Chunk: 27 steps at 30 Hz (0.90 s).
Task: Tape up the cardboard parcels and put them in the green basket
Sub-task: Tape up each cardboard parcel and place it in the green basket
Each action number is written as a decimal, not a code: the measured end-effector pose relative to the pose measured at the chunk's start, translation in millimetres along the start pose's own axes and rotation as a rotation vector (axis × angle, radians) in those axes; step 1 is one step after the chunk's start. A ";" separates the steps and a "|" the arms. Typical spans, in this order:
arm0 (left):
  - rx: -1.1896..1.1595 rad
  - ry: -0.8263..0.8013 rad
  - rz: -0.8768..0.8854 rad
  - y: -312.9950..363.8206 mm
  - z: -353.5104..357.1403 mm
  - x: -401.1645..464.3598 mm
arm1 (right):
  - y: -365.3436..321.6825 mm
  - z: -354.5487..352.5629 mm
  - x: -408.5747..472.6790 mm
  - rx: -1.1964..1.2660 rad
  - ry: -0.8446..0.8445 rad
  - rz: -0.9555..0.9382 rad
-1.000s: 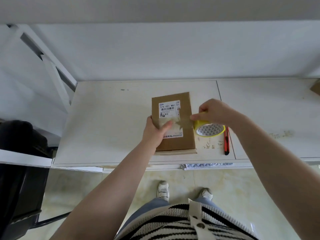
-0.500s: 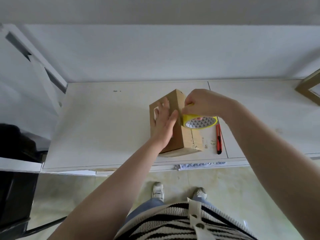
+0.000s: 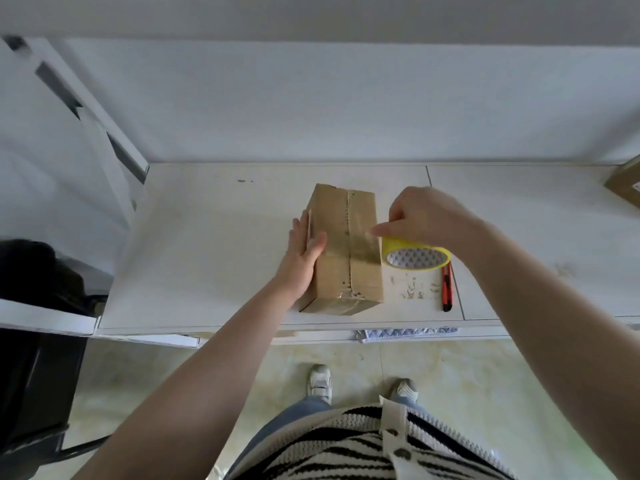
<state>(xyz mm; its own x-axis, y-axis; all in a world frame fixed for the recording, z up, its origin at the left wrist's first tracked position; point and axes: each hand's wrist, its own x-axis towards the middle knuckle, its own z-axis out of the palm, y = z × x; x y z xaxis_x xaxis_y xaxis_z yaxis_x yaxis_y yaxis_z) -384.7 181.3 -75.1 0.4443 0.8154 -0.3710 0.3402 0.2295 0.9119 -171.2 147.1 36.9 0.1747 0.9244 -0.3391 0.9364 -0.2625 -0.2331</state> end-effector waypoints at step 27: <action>0.040 0.102 -0.106 -0.8 -8.3 0.7 | 38.8 75.8 26.6 0.458 -0.124 0.073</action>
<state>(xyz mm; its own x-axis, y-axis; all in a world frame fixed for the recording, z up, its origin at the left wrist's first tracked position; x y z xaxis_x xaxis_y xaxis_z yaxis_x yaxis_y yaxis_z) -391.5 186.1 -74.6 0.3187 0.8378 -0.4433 0.4146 0.2973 0.8601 -153.3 140.6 -50.3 0.1714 0.8664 -0.4691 0.6875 -0.4462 -0.5730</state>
